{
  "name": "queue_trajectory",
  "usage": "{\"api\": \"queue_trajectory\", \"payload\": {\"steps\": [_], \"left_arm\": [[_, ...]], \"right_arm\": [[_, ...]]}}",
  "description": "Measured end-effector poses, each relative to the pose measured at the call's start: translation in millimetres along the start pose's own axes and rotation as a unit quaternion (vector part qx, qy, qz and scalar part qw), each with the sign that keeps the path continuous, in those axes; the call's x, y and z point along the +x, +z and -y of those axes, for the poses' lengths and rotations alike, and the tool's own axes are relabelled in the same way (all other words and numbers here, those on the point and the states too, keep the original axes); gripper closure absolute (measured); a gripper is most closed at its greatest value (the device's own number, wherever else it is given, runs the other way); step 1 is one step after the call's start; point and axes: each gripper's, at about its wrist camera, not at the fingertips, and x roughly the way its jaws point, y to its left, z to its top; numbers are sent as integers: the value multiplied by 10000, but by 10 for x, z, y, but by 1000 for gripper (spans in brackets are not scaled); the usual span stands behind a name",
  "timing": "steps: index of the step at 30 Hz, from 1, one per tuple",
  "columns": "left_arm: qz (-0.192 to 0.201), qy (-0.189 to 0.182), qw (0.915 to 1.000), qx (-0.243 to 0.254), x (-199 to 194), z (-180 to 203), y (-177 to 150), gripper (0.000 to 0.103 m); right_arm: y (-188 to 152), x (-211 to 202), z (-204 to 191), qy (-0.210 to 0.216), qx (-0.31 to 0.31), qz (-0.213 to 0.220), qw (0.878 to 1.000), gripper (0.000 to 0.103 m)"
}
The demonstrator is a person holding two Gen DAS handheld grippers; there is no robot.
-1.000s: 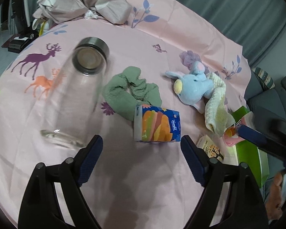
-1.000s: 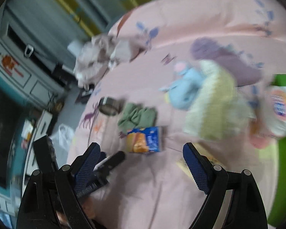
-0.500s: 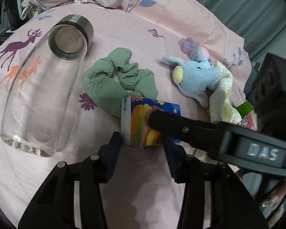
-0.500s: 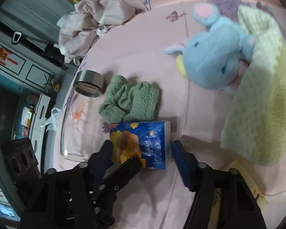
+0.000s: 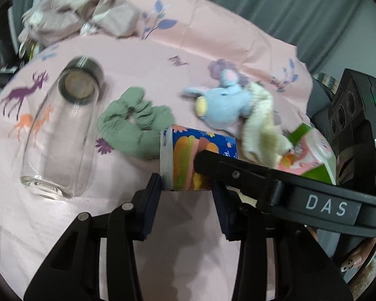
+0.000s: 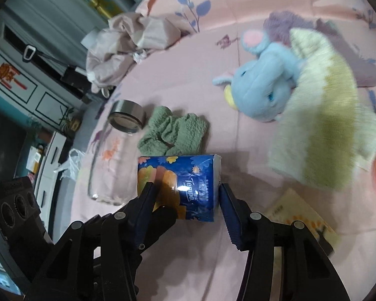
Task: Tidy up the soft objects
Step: 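Grasp the blue Tempo tissue pack with the right tool, then carry the tissue pack into the green box and release it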
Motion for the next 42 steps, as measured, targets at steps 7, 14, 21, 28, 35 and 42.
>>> {"api": "queue_trajectory", "payload": {"steps": [7, 14, 21, 28, 35, 42], "left_arm": [[400, -274, 9979, 425, -334, 432, 21, 63], [580, -671, 9904, 1063, -498, 1082, 46, 63], [440, -1247, 9765, 1702, -355, 1780, 115, 63], [82, -1767, 9560, 2339, -59, 2510, 76, 64], [-570, -2089, 9410, 2601, 398, 3054, -108, 65], [-1223, -2206, 9326, 2581, 812, 3293, -338, 68]], "right_arm": [[-113, -635, -151, -330, -286, 831, 9956, 50], [-207, -1329, 36, -601, -182, 1460, 9873, 51], [-283, -1937, 483, -928, 410, 2020, 9741, 51], [-480, -2404, 1102, -1246, 1366, 2514, 9500, 51], [-705, -2624, 1748, -1562, 2323, 2609, 9239, 50], [-867, -2558, 2294, -1781, 3220, 2286, 9013, 50]]}}
